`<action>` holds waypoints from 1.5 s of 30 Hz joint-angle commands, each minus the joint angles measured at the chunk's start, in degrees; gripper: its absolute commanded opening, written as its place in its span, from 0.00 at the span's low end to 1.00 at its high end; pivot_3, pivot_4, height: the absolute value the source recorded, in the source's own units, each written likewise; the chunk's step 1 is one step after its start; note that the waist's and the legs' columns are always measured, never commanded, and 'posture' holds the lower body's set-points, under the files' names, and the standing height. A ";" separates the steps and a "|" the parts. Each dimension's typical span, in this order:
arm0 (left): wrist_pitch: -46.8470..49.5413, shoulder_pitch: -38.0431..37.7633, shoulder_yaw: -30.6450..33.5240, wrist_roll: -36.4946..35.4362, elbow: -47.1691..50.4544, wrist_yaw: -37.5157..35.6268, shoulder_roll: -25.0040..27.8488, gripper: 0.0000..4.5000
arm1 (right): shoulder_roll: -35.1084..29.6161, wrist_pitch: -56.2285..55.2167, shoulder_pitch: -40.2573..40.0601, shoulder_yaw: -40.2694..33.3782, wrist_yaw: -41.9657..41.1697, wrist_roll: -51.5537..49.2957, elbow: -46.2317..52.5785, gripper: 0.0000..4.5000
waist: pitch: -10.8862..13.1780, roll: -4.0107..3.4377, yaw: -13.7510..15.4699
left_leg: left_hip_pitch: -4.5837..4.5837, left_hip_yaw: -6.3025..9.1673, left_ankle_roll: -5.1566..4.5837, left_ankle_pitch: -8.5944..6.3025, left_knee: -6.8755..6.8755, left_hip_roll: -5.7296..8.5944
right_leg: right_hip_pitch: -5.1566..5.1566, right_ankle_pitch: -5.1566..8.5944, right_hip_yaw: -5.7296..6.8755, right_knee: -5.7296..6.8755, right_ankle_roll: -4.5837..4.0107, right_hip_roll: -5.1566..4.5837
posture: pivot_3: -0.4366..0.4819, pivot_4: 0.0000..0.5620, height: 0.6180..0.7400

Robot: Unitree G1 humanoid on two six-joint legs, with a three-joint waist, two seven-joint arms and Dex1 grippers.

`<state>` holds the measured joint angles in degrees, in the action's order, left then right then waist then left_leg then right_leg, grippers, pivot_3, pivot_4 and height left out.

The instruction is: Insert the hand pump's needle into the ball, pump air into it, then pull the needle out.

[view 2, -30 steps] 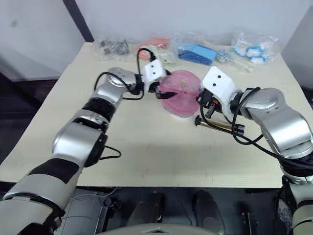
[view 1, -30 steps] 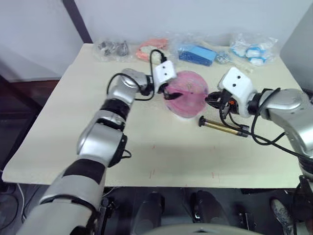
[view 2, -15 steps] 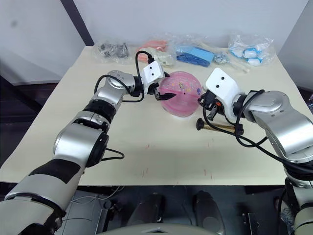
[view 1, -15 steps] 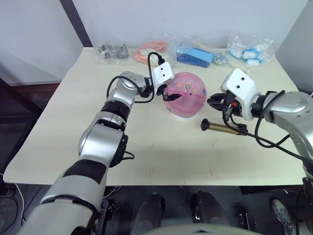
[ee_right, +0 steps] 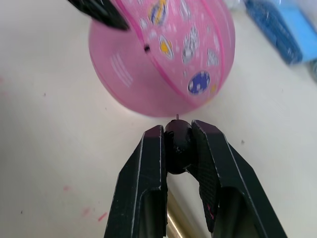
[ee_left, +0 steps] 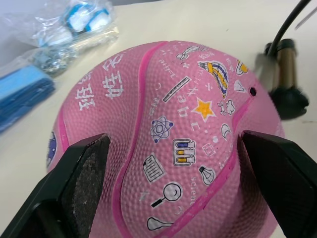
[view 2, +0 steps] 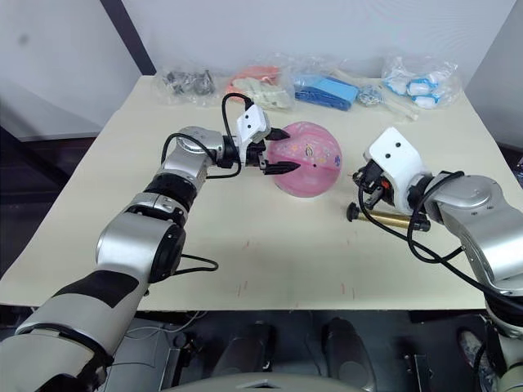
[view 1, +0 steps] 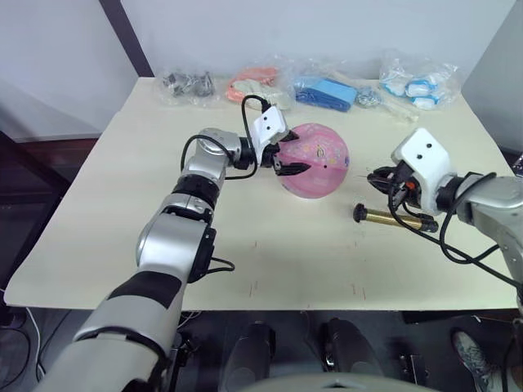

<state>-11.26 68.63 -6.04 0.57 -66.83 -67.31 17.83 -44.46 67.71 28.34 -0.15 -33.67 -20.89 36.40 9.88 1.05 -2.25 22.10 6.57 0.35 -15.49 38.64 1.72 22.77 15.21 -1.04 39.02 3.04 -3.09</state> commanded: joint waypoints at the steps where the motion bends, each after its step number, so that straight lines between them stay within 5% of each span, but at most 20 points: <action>1: 2.84 -0.93 2.74 -3.52 3.40 -3.27 0.16 1.00 | 0.70 -1.09 -1.45 -2.47 2.18 0.48 0.28 0.07 | 0.00 0.00 0.00 | 0.02 0.01 0.00 0.00 -0.01 0.00 | 0.01 0.00 0.00 -0.02 0.00 0.00 | 0.48 0.27 1.00; 11: 21.28 -7.62 7.40 -14.71 24.48 -13.37 4.97 1.00 | 2.43 -5.03 -5.28 -3.41 4.00 0.60 -2.51 0.07 | 0.01 0.00 -0.12 | 0.76 0.03 0.23 0.14 -0.10 0.00 | 0.75 -0.02 -0.07 -0.05 -0.03 -0.03 | 0.48 0.27 1.00; 24: 47.19 -26.20 10.94 -31.28 60.65 -13.04 16.12 1.00 | 3.38 -12.75 -8.94 -4.23 4.72 2.30 -11.03 0.07 | 0.03 -0.03 -0.01 | 0.67 0.11 0.19 0.11 -0.10 -0.04 | 0.76 -0.03 -0.22 0.01 -0.03 -0.03 | 0.48 0.27 1.00; 36: 48.75 -49.61 18.19 -37.06 78.09 -6.36 21.58 1.00 | 8.61 -26.62 -14.18 -2.97 6.01 5.77 -20.55 0.07 | 0.06 -0.09 0.35 | 0.48 -0.17 0.05 0.03 -0.23 -0.26 | 0.74 -0.22 -0.50 -0.08 0.00 -0.01 | 0.48 0.27 1.00; 43: 46.87 -53.19 18.40 -37.96 80.15 -3.28 21.99 1.00 | 11.45 -33.03 -15.77 -2.56 4.81 7.07 -26.91 0.07 | 0.08 -0.13 0.49 | 0.42 -0.29 0.06 0.04 -0.23 -0.28 | 0.72 -0.27 -0.54 -0.06 -0.02 0.02 | 0.48 0.27 1.00; 45: 46.44 -53.97 18.19 -38.14 80.72 -2.72 22.00 1.00 | 11.92 -34.71 -16.05 -2.60 4.29 7.20 -28.81 0.29 | 0.08 -0.13 0.48 | 0.37 -0.37 0.06 0.04 -0.23 -0.27 | 0.67 -0.28 -0.54 -0.06 -0.03 0.03 | 0.48 0.27 1.00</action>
<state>36.34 15.30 10.89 -36.24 11.45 -70.64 39.09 -32.60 34.80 12.75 -2.01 -28.81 -13.94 8.66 9.96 0.92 -1.77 22.45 6.17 0.42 -15.45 38.41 1.45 23.43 14.93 -1.58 38.95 3.01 -3.05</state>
